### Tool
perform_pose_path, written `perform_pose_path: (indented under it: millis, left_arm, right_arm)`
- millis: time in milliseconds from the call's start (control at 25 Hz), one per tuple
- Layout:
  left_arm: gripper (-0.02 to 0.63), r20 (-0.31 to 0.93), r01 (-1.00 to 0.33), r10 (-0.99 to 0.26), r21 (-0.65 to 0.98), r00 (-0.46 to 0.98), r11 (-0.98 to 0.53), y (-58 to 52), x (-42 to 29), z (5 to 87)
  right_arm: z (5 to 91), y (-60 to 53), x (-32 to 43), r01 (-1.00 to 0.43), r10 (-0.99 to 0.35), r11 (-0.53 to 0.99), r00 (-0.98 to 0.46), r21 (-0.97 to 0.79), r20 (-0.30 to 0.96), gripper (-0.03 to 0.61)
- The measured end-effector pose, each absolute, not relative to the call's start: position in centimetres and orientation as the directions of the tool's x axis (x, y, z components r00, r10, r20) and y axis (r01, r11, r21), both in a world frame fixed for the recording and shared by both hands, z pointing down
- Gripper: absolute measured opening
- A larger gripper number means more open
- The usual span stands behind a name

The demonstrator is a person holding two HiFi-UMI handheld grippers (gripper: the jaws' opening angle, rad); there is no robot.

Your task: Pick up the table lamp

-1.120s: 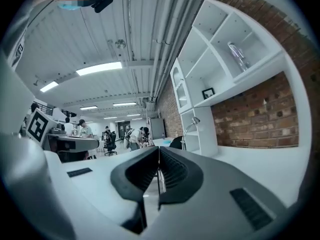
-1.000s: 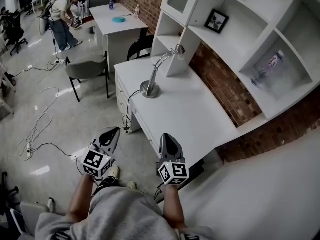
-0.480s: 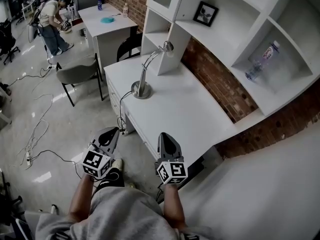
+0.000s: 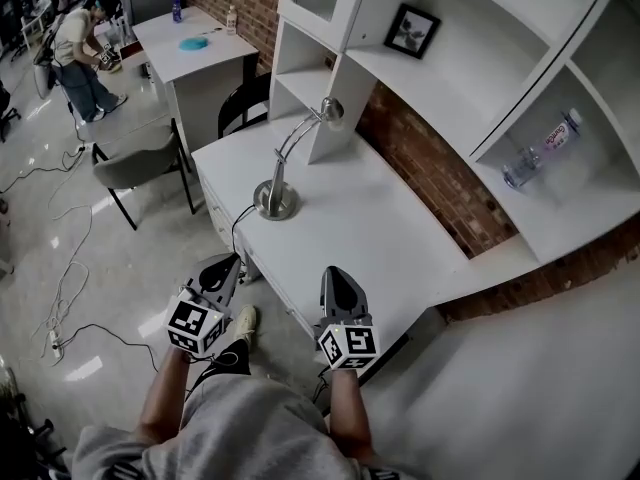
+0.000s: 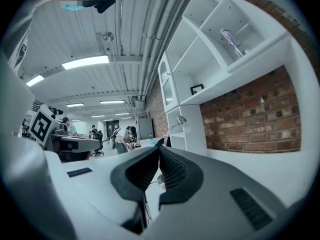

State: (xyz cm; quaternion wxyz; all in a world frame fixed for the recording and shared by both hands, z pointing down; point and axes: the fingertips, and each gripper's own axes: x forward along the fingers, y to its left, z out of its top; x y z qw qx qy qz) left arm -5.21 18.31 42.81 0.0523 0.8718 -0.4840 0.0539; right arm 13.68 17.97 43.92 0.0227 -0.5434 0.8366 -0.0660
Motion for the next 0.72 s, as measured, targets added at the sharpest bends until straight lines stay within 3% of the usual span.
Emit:
perform_pose_path:
  millis: [720]
  left_arm:
    - [0.003,0.160,-0.743,-0.728,0.068,0.667,-0.666,2.6,-7.1,43.9]
  right_arm:
    - [43.6,4.3,10.3,-0.955,-0.953,0.283,-0.290,-0.085,0.085,0.023]
